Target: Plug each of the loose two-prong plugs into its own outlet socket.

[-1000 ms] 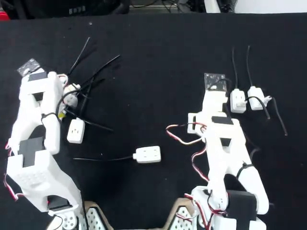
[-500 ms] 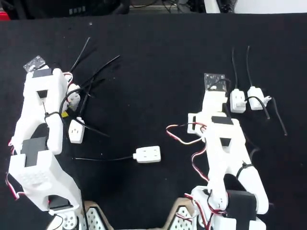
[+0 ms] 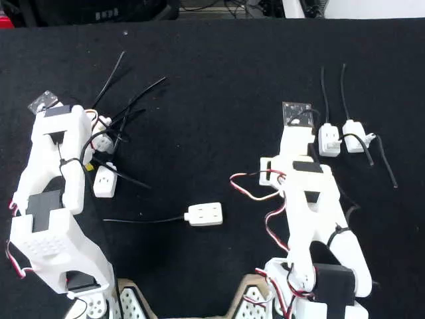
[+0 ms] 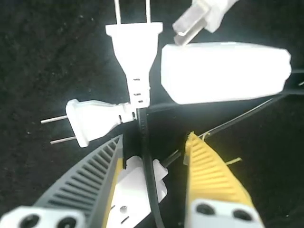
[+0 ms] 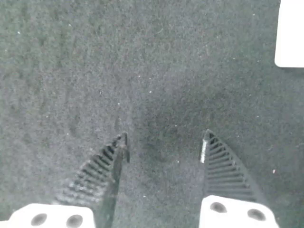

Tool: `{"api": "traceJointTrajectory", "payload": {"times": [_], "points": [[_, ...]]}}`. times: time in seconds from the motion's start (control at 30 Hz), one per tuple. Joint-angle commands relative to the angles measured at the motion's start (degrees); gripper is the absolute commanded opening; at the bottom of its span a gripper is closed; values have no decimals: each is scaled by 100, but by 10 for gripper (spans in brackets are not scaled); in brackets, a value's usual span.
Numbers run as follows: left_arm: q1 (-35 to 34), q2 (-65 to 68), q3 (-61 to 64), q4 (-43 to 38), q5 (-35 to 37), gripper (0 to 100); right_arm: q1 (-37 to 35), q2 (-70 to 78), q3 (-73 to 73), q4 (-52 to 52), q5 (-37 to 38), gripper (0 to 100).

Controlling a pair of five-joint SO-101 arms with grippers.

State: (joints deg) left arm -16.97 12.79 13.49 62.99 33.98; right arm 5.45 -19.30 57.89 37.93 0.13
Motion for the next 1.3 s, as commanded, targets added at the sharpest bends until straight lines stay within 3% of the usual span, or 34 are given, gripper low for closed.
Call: {"api": "traceJointTrajectory", "payload": {"times": [0.0,0.1,0.3,0.47,0.63,0.83,0.97,1.13,1.27], "points": [[-40,-132,-31,-62,97,157,97,-242,-303,35,-35,234],[-40,-185,-242,97,70,18,97,-242,-303,35,-35,234],[-40,-756,-1209,1037,-334,30,97,-242,-295,35,-35,234],[215,-1231,-2176,1820,-1477,30,114,-242,-295,35,-35,234],[1077,-1380,-2440,2576,-2549,30,185,-295,-365,193,-35,234],[2290,-1398,-2440,3051,-3429,30,993,-295,-1042,993,-44,234],[3222,-1398,-2440,3358,-3780,30,1257,-242,-1270,1116,-44,234],[4163,-1477,-2466,3552,-4035,34,1064,-242,-1262,1116,-44,234],[4532,-1679,-2237,3684,-4431,152,1020,-233,-1191,1116,-44,234]]}}
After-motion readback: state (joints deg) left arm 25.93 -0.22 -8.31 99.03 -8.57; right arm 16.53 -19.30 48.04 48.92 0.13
